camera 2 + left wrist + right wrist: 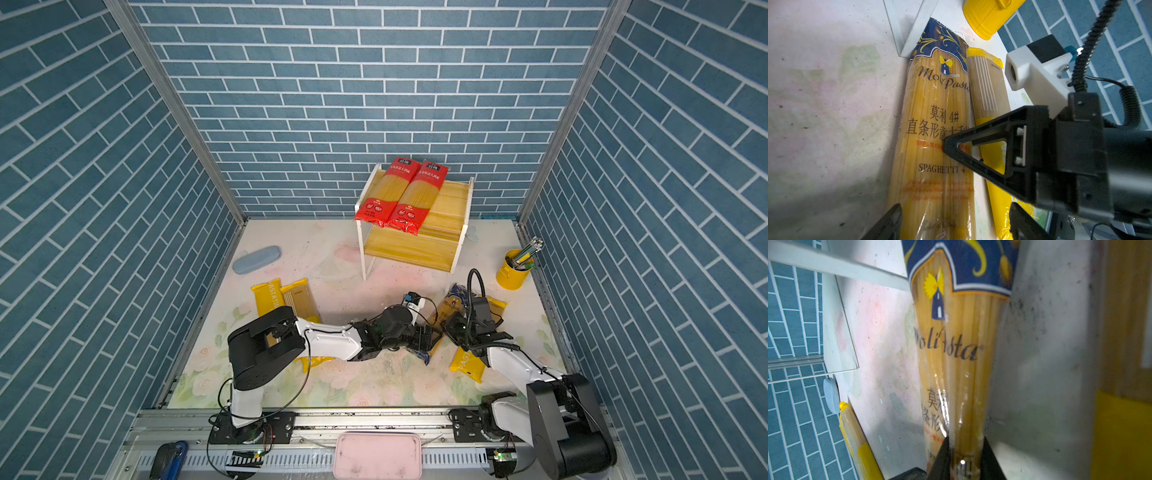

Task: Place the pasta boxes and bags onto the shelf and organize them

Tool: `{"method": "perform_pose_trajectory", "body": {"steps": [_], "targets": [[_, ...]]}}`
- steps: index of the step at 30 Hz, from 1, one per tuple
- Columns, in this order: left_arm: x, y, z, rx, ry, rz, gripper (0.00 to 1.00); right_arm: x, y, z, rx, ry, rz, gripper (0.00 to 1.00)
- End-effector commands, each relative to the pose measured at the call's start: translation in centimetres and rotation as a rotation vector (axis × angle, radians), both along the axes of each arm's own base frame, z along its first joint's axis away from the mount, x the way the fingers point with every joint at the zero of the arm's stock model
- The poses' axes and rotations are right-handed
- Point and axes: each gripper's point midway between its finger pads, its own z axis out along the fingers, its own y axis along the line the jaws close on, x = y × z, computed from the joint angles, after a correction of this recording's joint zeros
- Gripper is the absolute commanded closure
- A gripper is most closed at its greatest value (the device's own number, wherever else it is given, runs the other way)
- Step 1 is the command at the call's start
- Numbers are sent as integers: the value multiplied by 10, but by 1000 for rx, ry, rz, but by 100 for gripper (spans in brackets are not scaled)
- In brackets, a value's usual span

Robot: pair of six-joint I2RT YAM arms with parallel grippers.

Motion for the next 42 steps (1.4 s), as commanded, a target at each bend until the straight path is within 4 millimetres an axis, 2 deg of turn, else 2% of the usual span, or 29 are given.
{"method": "perform_pose_trajectory", "body": {"steps": [1,4,11,18,25,32,42], "targets": [[-1,8,-2,2,11,-1,19,-9,1,3,28,3,-1,83],[2,11,10,-9,-11,-2,18,-9,0,14,23,-12,-5,86],[9,31,31,-29,-38,32,18,-3,2,45,35,-65,5,92],[9,43,38,-35,-51,52,18,-11,-1,74,-10,-94,49,97],[14,50,63,-96,-67,65,18,-24,-7,118,-76,-121,106,100],[15,56,76,-106,-85,68,17,-23,-10,163,-97,-177,116,100],[10,71,94,-109,-117,74,17,-34,-11,251,-181,-253,235,100]]}}
